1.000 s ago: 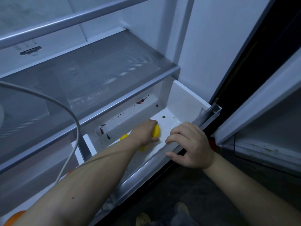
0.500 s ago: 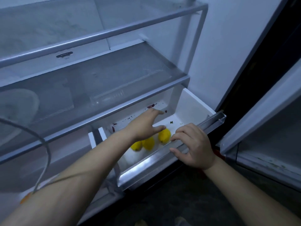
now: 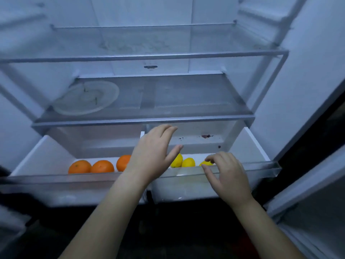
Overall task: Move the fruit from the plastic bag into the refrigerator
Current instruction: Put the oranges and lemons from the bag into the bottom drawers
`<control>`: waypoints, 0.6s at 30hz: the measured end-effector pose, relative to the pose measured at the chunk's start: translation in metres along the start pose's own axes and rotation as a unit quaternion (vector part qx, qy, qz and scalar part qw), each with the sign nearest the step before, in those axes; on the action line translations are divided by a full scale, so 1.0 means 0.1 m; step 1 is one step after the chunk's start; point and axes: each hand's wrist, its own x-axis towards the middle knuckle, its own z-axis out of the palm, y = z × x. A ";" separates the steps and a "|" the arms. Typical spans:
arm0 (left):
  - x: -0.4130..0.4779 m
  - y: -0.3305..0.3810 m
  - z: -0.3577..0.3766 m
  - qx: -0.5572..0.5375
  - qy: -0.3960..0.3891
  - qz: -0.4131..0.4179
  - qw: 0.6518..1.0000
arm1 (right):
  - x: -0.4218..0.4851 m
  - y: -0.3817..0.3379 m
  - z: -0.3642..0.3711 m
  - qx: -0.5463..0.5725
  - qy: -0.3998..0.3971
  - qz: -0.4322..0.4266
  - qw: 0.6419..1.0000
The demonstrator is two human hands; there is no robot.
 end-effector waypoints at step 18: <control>-1.76 0.14 -0.94 0.157 0.095 -0.290 0.939 | 0.35 -1.32 -0.09 0.173 -0.135 -0.192 0.957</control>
